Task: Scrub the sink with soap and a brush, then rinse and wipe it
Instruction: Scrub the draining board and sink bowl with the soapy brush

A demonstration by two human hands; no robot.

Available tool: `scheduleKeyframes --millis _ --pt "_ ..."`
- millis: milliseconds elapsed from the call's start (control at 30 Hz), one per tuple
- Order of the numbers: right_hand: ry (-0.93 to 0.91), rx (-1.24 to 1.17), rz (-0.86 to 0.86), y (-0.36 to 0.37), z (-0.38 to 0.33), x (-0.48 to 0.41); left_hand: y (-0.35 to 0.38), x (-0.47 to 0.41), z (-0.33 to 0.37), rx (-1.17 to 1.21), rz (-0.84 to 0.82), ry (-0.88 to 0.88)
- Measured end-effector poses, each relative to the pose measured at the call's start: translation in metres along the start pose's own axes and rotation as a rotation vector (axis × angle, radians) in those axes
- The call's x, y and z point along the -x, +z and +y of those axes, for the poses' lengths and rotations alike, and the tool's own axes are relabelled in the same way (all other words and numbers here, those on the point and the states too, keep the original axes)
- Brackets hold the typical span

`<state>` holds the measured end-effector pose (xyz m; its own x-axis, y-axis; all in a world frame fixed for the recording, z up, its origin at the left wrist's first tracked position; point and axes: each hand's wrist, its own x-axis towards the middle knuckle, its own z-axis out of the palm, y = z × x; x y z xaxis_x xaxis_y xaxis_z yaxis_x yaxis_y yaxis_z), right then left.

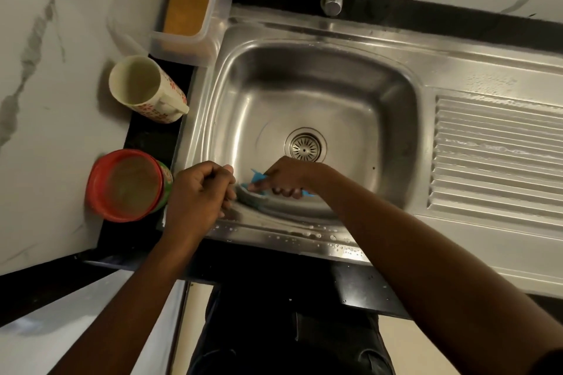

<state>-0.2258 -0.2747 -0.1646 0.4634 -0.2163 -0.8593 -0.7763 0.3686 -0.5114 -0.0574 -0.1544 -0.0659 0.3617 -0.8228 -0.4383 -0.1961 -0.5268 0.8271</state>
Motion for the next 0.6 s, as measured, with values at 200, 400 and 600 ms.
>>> scheduleKeyframes --millis 200,400,600 --pt "0.094 0.135 -0.030 -0.034 0.055 0.015 0.007 -0.006 -0.004 0.007 -0.022 -0.022" --pt "0.231 0.235 -0.104 -0.069 0.086 0.035 0.014 -0.016 -0.001 0.003 -0.027 -0.036" --pt "0.011 -0.020 -0.045 -0.003 0.012 -0.025 0.011 -0.017 0.000 -0.003 -0.005 -0.008"
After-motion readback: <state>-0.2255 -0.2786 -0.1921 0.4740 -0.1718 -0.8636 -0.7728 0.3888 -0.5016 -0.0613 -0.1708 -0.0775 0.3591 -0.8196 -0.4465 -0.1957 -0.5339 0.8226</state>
